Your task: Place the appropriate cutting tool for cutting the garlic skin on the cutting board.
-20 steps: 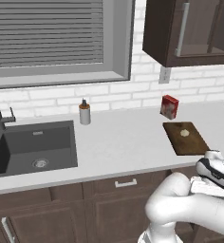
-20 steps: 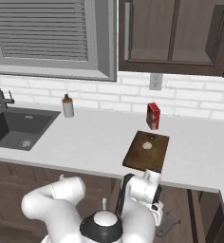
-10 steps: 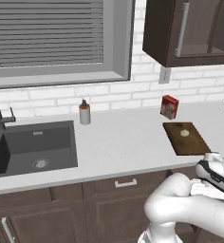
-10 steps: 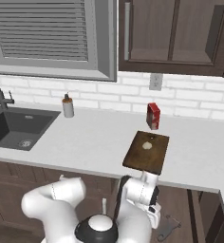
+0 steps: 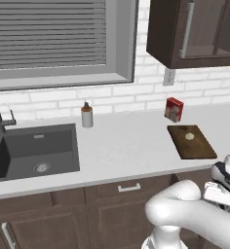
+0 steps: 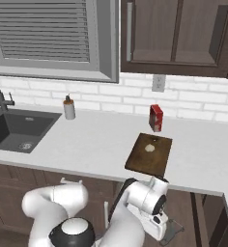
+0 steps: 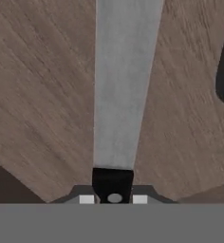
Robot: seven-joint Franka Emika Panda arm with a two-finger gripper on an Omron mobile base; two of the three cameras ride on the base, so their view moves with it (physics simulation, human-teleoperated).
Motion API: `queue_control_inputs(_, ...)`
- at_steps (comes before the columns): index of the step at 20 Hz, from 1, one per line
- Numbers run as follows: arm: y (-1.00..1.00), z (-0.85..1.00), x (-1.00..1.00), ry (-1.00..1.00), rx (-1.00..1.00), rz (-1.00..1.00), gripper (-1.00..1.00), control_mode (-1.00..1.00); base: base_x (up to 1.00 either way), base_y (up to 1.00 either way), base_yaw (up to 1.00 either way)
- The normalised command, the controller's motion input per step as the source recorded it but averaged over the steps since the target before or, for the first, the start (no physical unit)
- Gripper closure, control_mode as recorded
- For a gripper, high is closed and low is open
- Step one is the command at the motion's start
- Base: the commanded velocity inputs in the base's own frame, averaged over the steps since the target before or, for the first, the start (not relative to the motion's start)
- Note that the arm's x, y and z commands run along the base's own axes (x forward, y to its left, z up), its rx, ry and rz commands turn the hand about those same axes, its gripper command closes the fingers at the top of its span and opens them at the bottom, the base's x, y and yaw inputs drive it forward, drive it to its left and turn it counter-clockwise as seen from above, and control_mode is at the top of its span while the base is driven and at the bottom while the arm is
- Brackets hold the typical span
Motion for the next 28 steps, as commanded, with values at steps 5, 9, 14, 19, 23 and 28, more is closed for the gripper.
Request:
queue_control_inputs(5, -0.03, 0.98, -0.34, -0.13, 0.0, -0.27, 1.0, -1.0, 0.0, 0.0, 0.0)
queue_control_inputs(9, -0.11, 1.0, -0.36, -0.12, 0.0, -0.27, 1.0, -1.0, 0.0, 0.0, 0.0)
queue_control_inputs(14, -0.12, 1.0, -0.19, -0.1, 0.0, -0.27, 1.0, -1.0, 0.0, 0.0, 0.0)
queue_control_inputs(19, -0.16, 1.0, 0.11, -0.07, -0.02, -0.2, 1.0, -1.0, 0.0, 0.0, 0.0)
queue_control_inputs(23, -0.1, 1.0, 0.49, -0.02, -0.05, -0.02, 1.0, -1.0, 0.0, 0.0, 0.0)
queue_control_inputs(28, -0.03, 0.73, 0.73, 0.0, -0.02, 0.0, 1.0, -1.0, 0.0, 0.0, 0.0)
